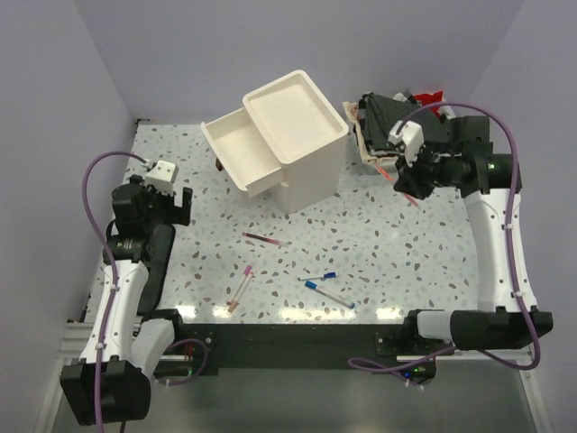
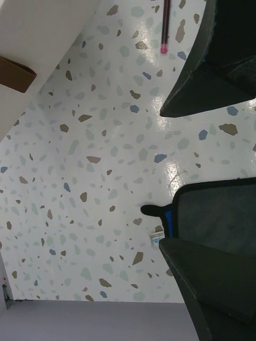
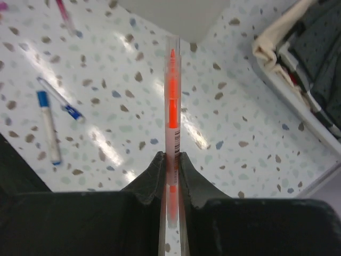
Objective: Sort the stationery into containers
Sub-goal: Pick up the pen from the corner of the board, then place the pen in the drawer.
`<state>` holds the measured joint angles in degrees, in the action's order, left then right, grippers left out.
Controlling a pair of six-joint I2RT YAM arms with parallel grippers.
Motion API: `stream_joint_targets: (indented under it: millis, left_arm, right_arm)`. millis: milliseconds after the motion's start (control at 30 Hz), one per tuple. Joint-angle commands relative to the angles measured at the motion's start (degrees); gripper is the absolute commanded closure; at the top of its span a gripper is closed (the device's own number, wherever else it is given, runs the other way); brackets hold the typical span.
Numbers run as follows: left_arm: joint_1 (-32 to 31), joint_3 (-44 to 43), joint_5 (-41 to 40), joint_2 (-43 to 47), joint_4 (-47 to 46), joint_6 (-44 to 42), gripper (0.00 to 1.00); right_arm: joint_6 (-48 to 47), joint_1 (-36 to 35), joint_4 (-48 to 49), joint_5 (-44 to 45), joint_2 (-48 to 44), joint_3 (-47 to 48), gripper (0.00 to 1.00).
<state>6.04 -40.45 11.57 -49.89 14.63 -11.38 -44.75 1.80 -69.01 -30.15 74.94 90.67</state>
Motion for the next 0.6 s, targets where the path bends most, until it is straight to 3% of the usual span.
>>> stream_joint_targets:
  millis: [0, 133, 333, 567]
  left_arm:
    - [0.64, -0.24, -4.19, 1.20, -4.79, 5.65, 0.00]
    - [0.81, -1.21, -5.42, 1.63, -4.62, 9.61, 0.00]
    - [2.30, -1.74, -9.37, 3.66, -2.24, 10.94, 0.00]
    - [3.36, -2.18, -10.35, 5.68, 0.66, 12.43, 0.00]
  right_arm:
    - [18.88, -9.09, -3.15, -3.24, 5.36, 13.01, 1.00]
    - [34.52, -14.09, 5.43, -2.99, 11.19, 25.66, 1.00]
    - [45.95, -23.66, 10.74, 1.49, 23.64, 42.00, 1.00]
    - [49.32, -34.93, 13.64, 6.16, 34.57, 52.49, 1.00]
